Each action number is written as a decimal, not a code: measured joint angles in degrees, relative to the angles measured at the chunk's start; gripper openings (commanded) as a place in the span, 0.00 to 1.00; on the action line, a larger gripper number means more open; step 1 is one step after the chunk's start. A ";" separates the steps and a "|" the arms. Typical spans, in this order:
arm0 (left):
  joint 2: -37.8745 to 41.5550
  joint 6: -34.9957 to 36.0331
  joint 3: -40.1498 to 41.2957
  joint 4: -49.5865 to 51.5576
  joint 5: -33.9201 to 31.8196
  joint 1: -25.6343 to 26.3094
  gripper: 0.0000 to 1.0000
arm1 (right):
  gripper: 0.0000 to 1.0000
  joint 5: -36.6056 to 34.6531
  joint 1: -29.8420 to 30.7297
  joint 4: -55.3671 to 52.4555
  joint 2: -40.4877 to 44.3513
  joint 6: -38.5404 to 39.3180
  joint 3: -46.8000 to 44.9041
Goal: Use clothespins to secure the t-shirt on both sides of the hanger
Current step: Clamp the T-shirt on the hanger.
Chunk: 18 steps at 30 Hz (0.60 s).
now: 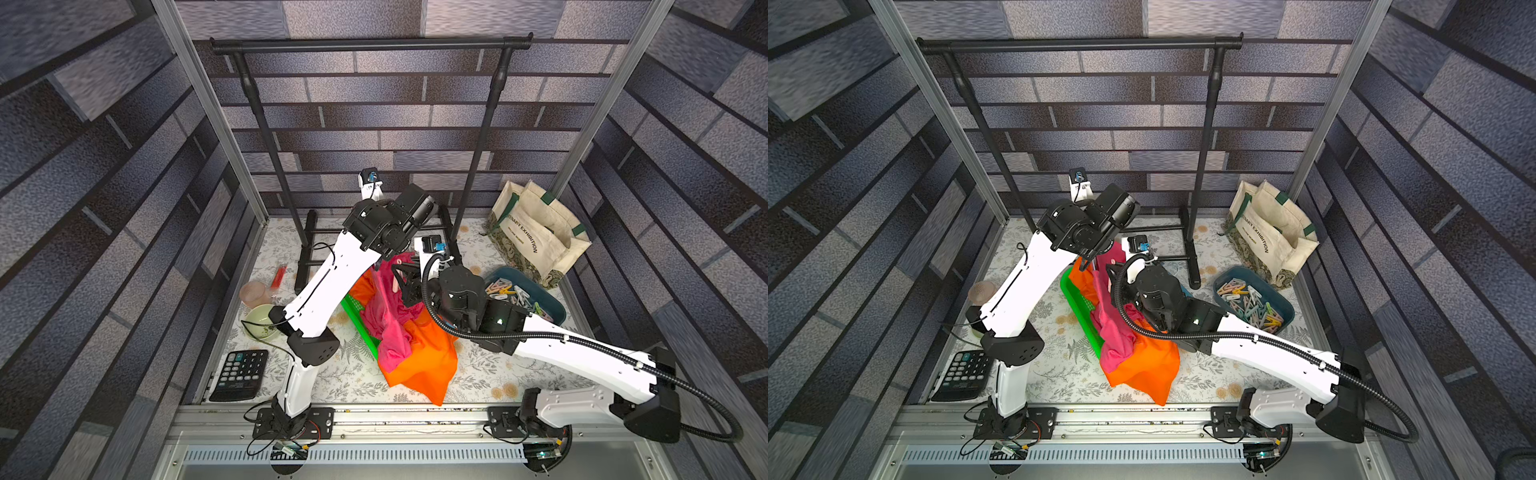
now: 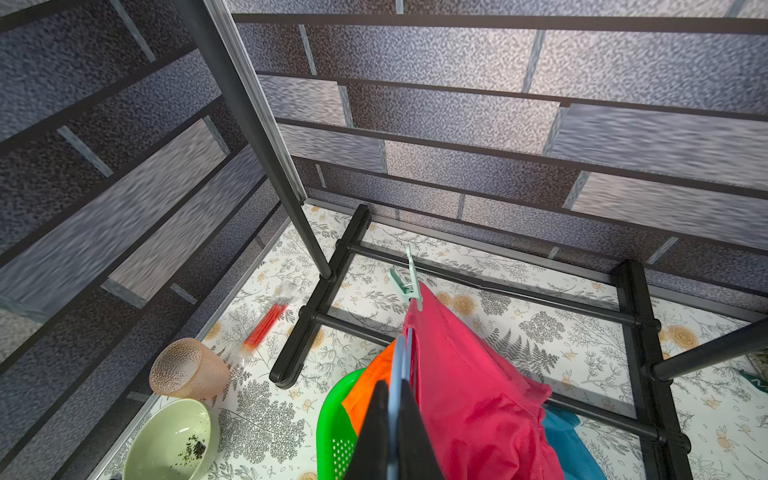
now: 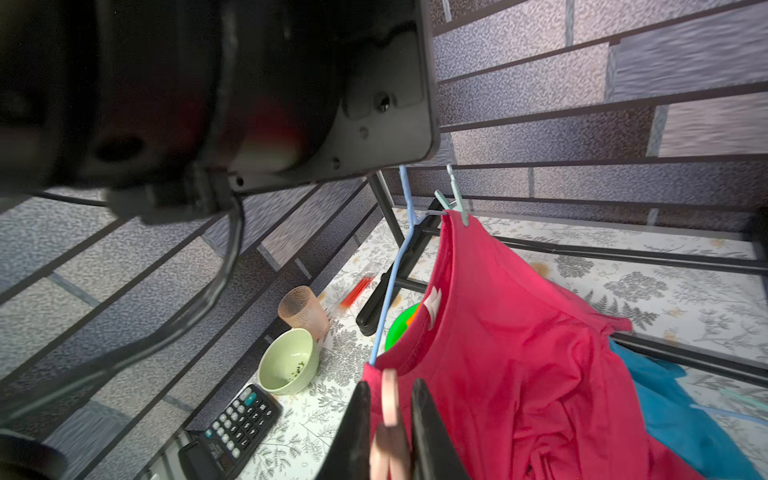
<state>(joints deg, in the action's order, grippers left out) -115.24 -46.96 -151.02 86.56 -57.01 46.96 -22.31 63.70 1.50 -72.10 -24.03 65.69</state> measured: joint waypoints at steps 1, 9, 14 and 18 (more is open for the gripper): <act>0.00 0.00 0.00 0.00 0.07 0.00 0.00 | 0.00 0.39 0.00 1.77 0.02 -0.35 -0.98; 0.00 -0.02 -0.02 -0.02 1.33 0.00 0.00 | 0.00 0.85 0.00 14.73 -0.48 -0.39 -6.05; 0.00 -0.02 0.00 -0.04 1.90 -0.15 0.00 | 0.00 1.68 0.00 18.67 -1.42 -0.46 -6.64; -0.02 -0.02 0.00 -0.20 2.97 -0.35 0.00 | 0.00 2.14 0.00 20.94 -2.14 -0.92 -7.10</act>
<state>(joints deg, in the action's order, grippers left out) -115.26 -46.98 -151.02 86.37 -54.04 46.61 -20.16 63.70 22.44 -74.24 -24.95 58.59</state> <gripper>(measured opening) 0.068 0.168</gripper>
